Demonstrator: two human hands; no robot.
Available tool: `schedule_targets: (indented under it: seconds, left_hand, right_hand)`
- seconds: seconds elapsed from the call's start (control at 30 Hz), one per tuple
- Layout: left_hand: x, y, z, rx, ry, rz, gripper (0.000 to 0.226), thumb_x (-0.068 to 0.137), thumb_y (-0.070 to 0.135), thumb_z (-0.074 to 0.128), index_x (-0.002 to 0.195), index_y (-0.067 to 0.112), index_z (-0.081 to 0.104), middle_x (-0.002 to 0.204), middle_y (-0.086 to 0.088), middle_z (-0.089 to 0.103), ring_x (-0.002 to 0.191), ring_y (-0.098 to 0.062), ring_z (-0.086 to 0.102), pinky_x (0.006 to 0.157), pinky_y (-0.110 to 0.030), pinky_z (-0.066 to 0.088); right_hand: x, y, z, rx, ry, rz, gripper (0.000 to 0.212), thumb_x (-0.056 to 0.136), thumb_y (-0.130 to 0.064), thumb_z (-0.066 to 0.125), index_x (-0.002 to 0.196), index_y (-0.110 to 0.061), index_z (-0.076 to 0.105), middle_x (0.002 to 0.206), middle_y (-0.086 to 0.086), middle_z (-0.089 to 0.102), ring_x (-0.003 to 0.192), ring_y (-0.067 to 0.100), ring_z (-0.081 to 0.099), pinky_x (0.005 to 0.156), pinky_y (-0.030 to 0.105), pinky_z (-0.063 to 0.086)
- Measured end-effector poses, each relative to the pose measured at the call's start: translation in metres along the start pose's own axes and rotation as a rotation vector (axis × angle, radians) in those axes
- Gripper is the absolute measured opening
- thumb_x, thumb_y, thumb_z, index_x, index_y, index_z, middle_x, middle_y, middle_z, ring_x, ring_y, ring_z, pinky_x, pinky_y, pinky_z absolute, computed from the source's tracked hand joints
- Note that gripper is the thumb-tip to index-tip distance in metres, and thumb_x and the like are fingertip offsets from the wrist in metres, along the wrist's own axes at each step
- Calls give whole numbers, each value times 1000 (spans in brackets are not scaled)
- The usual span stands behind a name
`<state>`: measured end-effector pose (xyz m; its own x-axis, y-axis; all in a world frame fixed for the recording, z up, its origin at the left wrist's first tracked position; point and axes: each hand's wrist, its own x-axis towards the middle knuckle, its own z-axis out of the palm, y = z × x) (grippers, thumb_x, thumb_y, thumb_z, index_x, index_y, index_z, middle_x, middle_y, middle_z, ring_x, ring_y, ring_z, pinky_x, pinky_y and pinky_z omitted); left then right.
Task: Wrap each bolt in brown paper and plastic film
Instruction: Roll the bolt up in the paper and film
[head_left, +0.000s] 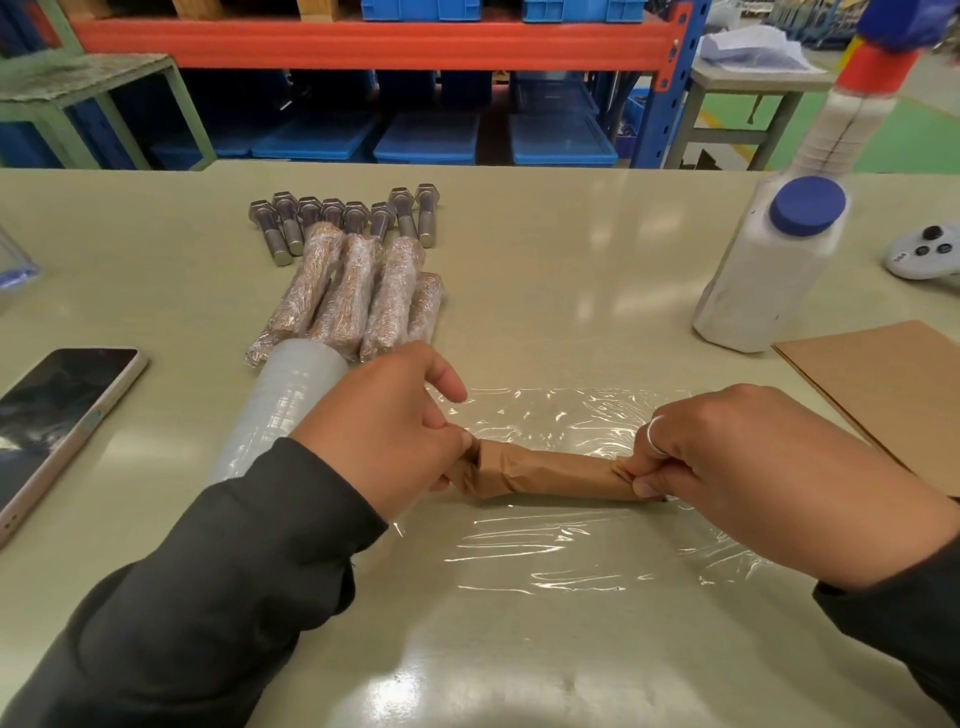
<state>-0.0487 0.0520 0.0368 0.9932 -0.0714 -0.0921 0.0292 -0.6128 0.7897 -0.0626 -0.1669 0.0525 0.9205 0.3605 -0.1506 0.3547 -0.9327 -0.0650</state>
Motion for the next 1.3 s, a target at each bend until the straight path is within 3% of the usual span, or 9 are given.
schedule_targets:
  seconds: [0.27, 0.37, 0.5, 0.6, 0.73, 0.83, 0.97, 1.23, 1.3]
  left_hand:
    - [-4, 6, 4, -64, -58, 26, 16, 83, 18, 65, 85, 31, 57, 59, 0, 66, 54, -16, 68, 69, -38, 58]
    - [-6, 6, -3, -127, -140, 1, 30, 86, 5, 59, 87, 34, 57, 65, 7, 69, 60, -15, 70, 67, -29, 58]
    - [-6, 4, 3, 80, -105, 74, 37, 77, 2, 69, 84, 35, 53, 68, 12, 68, 60, -3, 65, 74, -30, 55]
    - [-4, 4, 8, 116, -58, 81, 31, 72, 8, 75, 78, 30, 54, 63, 7, 67, 63, -6, 63, 74, -35, 53]
    - [-2, 6, 11, 285, -62, 197, 25, 75, 15, 73, 67, 32, 57, 72, 15, 57, 68, 2, 52, 67, -7, 40]
    - [-3, 8, 12, 418, -114, 321, 13, 81, 15, 67, 86, 26, 73, 83, 18, 49, 76, 1, 47, 70, -3, 32]
    - [-4, 6, 12, 604, -192, 423, 25, 92, 23, 53, 110, 31, 67, 105, 10, 57, 96, -5, 52, 81, -16, 38]
    - [1, 4, 15, 777, -206, 502, 31, 98, 28, 40, 123, 42, 54, 111, 16, 49, 105, 0, 43, 83, -14, 35]
    - [2, 3, 15, 797, -202, 507, 32, 99, 27, 38, 125, 41, 52, 116, 16, 49, 108, -1, 43, 83, -14, 34]
  right_hand:
    - [1, 0, -1, 55, -6, -1, 14, 90, -35, 55, 98, -34, 67, 95, -10, 64, 87, 10, 55, 77, 24, 44]
    - [2, 0, 0, 64, -1, 9, 15, 89, -36, 56, 98, -35, 67, 96, -10, 64, 89, 11, 56, 77, 24, 44]
    - [2, 1, 0, 87, 1, 20, 13, 88, -35, 57, 95, -33, 67, 94, -9, 65, 88, 12, 56, 80, 28, 46]
    - [1, 2, 0, 115, 18, 14, 12, 88, -35, 58, 94, -33, 68, 93, -10, 64, 87, 9, 55, 78, 25, 45]
    - [1, 5, 3, 156, 38, 1, 11, 87, -35, 60, 93, -34, 69, 91, -11, 65, 85, 7, 54, 77, 24, 44]
    - [3, 11, 6, 284, 52, -6, 6, 80, -30, 69, 84, -34, 71, 86, -12, 67, 81, 3, 56, 76, 22, 44]
    - [5, 19, 5, 565, 25, 26, 13, 69, -23, 80, 68, -33, 72, 86, -10, 65, 78, 2, 59, 79, 30, 49]
    - [6, 33, -5, 706, 81, 26, 14, 58, -48, 70, 70, -41, 73, 85, -15, 67, 80, 3, 62, 80, 26, 50]
    - [6, 36, -4, 717, 64, 42, 14, 60, -45, 74, 73, -41, 72, 81, -14, 69, 74, 3, 63, 75, 23, 51]
